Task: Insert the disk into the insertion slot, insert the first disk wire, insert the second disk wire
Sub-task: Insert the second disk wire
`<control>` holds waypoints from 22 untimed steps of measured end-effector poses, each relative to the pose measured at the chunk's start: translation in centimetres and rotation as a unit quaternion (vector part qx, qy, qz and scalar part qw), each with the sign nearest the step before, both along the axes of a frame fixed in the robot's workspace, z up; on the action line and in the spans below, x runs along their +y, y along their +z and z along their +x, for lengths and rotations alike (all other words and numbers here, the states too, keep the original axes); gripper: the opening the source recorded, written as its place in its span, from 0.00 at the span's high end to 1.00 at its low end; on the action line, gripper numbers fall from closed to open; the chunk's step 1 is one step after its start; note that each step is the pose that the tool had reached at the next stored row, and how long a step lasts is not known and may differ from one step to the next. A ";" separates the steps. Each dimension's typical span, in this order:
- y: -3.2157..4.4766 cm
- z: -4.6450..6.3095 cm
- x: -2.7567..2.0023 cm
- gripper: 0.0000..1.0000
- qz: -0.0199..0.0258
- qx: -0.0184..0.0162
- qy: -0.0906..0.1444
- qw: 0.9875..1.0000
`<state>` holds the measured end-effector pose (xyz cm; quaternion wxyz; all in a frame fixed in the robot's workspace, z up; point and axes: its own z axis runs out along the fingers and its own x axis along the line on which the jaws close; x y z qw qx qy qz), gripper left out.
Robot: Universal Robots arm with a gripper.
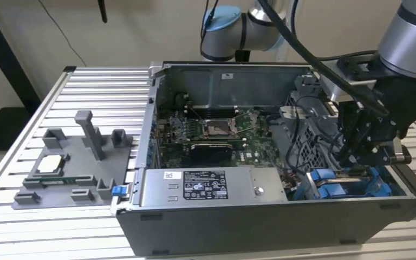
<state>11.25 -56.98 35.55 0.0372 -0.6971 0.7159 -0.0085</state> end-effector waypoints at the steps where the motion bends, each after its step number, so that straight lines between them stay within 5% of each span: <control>1: -0.11 0.0 0.00 1.00 0.000 -0.001 0.000 1.000; 11: -0.98 0.1 0.00 1.00 0.000 -0.011 0.000 1.000; 22: -1.37 0.1 0.00 1.00 0.000 -0.014 0.000 1.000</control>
